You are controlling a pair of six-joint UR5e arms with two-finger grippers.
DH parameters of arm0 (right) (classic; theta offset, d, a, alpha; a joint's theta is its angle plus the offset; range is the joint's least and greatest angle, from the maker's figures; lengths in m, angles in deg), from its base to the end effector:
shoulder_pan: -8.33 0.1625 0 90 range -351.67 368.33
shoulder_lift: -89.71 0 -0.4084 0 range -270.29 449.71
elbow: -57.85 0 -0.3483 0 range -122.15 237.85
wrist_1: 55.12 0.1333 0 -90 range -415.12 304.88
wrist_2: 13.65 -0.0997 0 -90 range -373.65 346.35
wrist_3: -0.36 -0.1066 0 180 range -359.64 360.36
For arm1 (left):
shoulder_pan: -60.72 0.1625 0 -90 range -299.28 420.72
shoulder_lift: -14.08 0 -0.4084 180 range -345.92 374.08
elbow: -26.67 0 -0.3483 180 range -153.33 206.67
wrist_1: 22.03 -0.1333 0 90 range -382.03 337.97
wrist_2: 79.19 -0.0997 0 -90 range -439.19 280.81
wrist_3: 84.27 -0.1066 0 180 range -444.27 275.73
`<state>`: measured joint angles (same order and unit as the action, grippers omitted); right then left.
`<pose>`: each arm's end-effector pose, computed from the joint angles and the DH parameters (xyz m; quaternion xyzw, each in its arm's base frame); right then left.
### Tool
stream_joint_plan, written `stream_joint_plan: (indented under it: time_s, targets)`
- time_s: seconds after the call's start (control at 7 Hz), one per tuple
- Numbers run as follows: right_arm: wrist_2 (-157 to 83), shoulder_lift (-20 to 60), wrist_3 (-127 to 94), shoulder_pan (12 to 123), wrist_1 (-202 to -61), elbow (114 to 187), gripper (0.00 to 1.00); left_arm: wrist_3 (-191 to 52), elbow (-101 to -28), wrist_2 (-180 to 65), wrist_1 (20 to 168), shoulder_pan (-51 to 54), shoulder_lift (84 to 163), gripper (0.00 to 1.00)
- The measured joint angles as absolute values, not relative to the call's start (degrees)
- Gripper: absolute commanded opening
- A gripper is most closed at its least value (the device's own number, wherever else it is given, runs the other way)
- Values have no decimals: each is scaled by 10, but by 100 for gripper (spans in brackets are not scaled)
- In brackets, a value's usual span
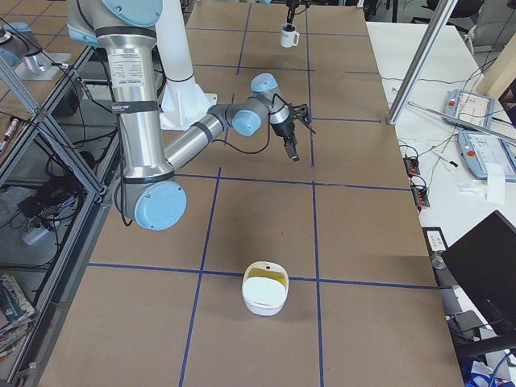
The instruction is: Left arm hands cup to right arm to dump lemon
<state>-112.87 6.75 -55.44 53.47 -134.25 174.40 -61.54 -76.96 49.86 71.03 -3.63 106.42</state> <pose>-0.2598 -0.4258 0.3804 0.1835 -0.3378 0.0577 0.9214 0.1450 -0.4548 0.5205 0.0071 0.3645 0.0789 0.9278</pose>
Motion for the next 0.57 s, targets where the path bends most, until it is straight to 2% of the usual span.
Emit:
stream_joint_plan:
  time_s: [0.14,0.29,0.43,0.57]
  targets:
    - [-1190,62,-552,568,-1344,1742,100,-604,-760,513,723,-36,1057,4]
    - [-1235,54,-547,592,-1344,1742,100,-596,-748,535,746,-36,1051,13]
    - [-1265,45,-536,610,-1345,1741,100,-585,-734,549,774,-35,1047,31]
    - [-1282,37,-526,624,-1345,1741,100,-578,-725,554,790,-34,1046,52]
